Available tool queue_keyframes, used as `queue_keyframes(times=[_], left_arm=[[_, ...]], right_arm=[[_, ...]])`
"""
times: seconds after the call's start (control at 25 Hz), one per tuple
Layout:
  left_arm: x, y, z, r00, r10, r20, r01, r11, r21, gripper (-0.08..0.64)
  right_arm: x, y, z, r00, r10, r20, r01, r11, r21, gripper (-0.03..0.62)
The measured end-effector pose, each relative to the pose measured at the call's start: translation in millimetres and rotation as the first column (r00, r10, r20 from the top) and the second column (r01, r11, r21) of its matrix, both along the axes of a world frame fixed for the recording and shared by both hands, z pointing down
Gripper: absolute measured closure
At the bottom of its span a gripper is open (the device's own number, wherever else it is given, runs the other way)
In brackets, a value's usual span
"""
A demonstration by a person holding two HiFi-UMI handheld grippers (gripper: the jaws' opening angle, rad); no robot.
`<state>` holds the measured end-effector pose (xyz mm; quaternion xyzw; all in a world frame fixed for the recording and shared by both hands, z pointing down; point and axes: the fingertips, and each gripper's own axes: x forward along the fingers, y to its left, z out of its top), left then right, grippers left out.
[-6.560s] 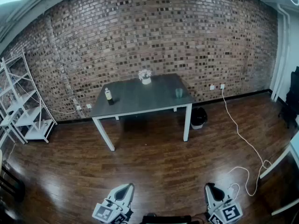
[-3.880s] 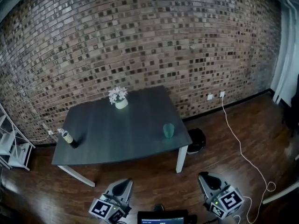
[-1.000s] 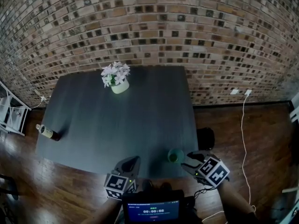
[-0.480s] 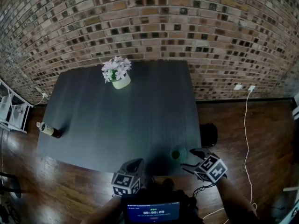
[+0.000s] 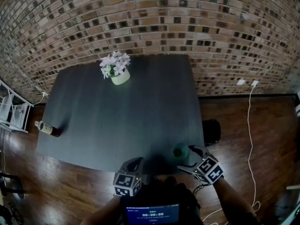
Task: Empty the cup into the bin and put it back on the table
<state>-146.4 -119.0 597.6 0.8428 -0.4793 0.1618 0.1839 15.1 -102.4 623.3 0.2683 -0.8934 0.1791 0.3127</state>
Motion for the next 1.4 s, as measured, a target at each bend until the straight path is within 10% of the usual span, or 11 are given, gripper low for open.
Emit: queue_keyframes(times=[0.64,1.4], left_arm=[[-6,-16,10,0.999,-0.037,0.012,0.035,0.993,0.115,0.540],[-15,-28,4,0.998,-0.066,0.012,0.063,0.987,0.146,0.540]], right_arm=[[-19,-21,-11,0.977,-0.092,0.190,0.026,0.945,0.325,0.164],[-29,-32,1,0.962,-0.062,0.265,-0.046,0.924,0.381,0.184]])
